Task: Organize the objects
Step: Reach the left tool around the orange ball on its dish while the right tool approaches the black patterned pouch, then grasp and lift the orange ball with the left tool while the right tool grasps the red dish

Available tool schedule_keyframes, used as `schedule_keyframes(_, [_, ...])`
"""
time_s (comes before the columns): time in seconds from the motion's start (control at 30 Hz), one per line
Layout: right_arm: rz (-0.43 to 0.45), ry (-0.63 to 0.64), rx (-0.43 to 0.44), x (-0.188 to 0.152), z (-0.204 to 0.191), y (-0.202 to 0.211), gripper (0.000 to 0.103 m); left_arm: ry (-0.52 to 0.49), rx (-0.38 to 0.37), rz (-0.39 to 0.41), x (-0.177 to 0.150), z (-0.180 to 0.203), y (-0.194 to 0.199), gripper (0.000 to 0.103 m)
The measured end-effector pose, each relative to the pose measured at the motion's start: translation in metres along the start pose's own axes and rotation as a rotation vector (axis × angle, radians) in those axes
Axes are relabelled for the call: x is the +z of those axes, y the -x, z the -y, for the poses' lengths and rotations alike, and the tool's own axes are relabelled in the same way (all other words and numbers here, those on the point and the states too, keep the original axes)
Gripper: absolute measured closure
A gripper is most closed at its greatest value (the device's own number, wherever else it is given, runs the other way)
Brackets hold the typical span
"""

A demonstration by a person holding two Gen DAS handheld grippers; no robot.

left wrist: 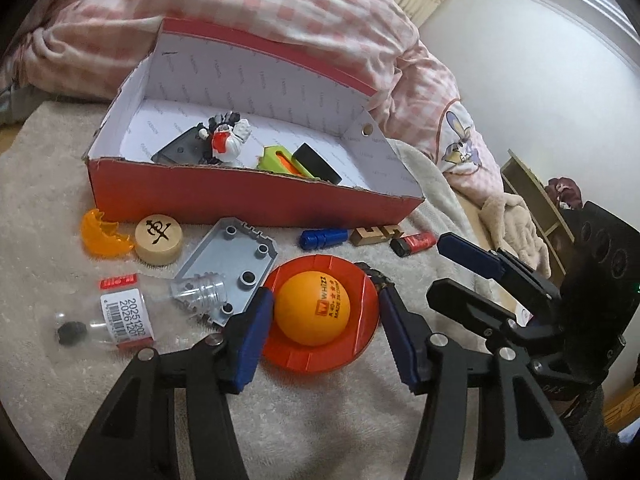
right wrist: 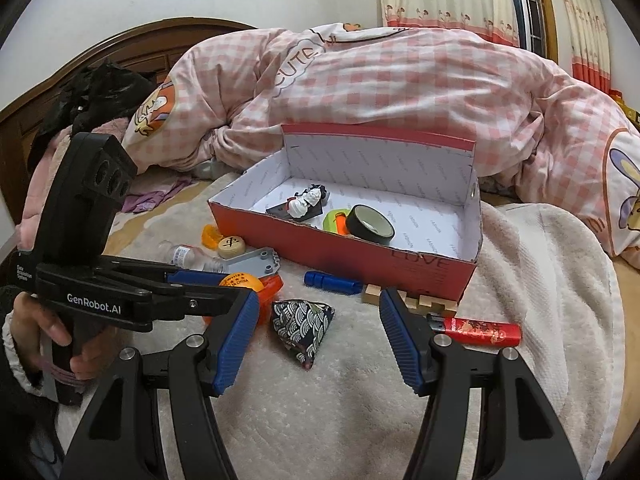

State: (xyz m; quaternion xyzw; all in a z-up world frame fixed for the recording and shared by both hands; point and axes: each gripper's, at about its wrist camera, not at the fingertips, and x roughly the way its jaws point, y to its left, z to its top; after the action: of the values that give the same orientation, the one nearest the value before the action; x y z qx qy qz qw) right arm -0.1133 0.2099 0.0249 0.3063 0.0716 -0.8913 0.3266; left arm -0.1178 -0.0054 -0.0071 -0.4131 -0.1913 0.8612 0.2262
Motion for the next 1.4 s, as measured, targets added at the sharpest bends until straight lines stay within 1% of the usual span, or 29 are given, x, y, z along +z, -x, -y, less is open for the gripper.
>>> schedule_keyframes(0.27, [-0.007,0.016,0.006,0.000,-0.005,-0.002,0.039,0.018,-0.022,0.013,-0.002,-0.004,0.003,0.050])
schedule_keyframes(0.37, [-0.011,0.017,0.005,0.000,-0.005,-0.002,0.039,0.006,-0.014,0.030,-0.001,-0.001,0.007,0.051])
schedule_keyframes(0.47, [-0.016,0.017,0.003,0.000,-0.005,-0.003,0.039,-0.002,-0.021,0.008,0.000,0.000,0.007,0.050])
schedule_keyframes(0.5, [-0.018,0.018,0.002,0.000,-0.006,-0.004,0.039,0.009,-0.026,0.004,0.000,-0.001,0.005,0.049])
schedule_keyframes(0.53, [-0.020,0.019,0.002,0.000,-0.006,-0.005,0.039,0.019,-0.031,0.001,-0.001,-0.004,0.004,0.047])
schedule_keyframes(0.57, [-0.022,0.020,0.002,0.000,-0.006,-0.005,0.039,0.037,-0.036,-0.005,-0.001,-0.007,0.002,0.039])
schedule_keyframes(0.63, [-0.025,0.025,0.003,0.000,-0.007,-0.006,0.039,0.085,-0.057,-0.010,-0.001,-0.013,0.001,0.028])
schedule_keyframes(0.7, [-0.025,0.028,0.004,0.000,-0.008,-0.007,0.039,0.136,-0.097,-0.003,0.000,-0.019,0.003,0.027])
schedule_keyframes(0.73, [-0.027,0.030,0.007,0.000,-0.009,-0.007,0.039,0.151,-0.105,0.002,0.001,-0.021,0.004,0.027])
schedule_keyframes(0.8, [-0.029,0.032,0.006,0.000,-0.009,-0.008,0.039,0.143,-0.083,0.005,0.000,-0.022,0.006,0.030])
schedule_keyframes(0.83, [-0.030,0.033,0.006,0.000,-0.010,-0.008,0.039,0.120,-0.059,0.003,0.000,-0.019,0.005,0.035])
schedule_keyframes(0.87, [-0.030,0.034,0.006,0.000,-0.010,-0.008,0.039,0.093,-0.032,0.000,0.000,-0.015,0.004,0.044])
schedule_keyframes(0.9, [-0.029,0.033,0.005,0.000,-0.010,-0.008,0.039,0.066,-0.002,-0.008,-0.001,-0.011,0.002,0.048])
schedule_keyframes(0.93, [-0.029,0.033,0.005,0.000,-0.010,-0.008,0.039,0.048,0.015,-0.015,-0.002,-0.009,-0.001,0.050])
schedule_keyframes(0.97, [-0.029,0.032,0.006,0.000,-0.010,-0.009,0.039,0.035,0.027,-0.012,-0.003,-0.007,-0.002,0.050])
schedule_keyframes(1.1, [-0.030,0.034,0.006,0.000,-0.010,-0.009,0.039,0.020,0.037,0.000,-0.001,-0.005,-0.004,0.050])
schedule_keyframes(1.2, [-0.030,0.037,0.004,0.000,-0.010,-0.009,0.039,0.014,0.030,0.023,-0.002,-0.006,0.001,0.053])
schedule_keyframes(1.23, [-0.030,0.036,0.004,-0.001,-0.009,-0.008,0.039,0.013,0.022,0.030,-0.001,-0.006,0.004,0.063])
schedule_keyframes(1.27, [-0.030,0.036,0.004,-0.001,-0.010,-0.008,0.039,0.012,0.024,0.037,0.000,-0.006,0.007,0.065])
schedule_keyframes(1.4, [-0.042,0.060,0.011,-0.003,-0.013,-0.010,0.039,0.004,0.011,0.057,0.008,-0.004,0.021,0.065])
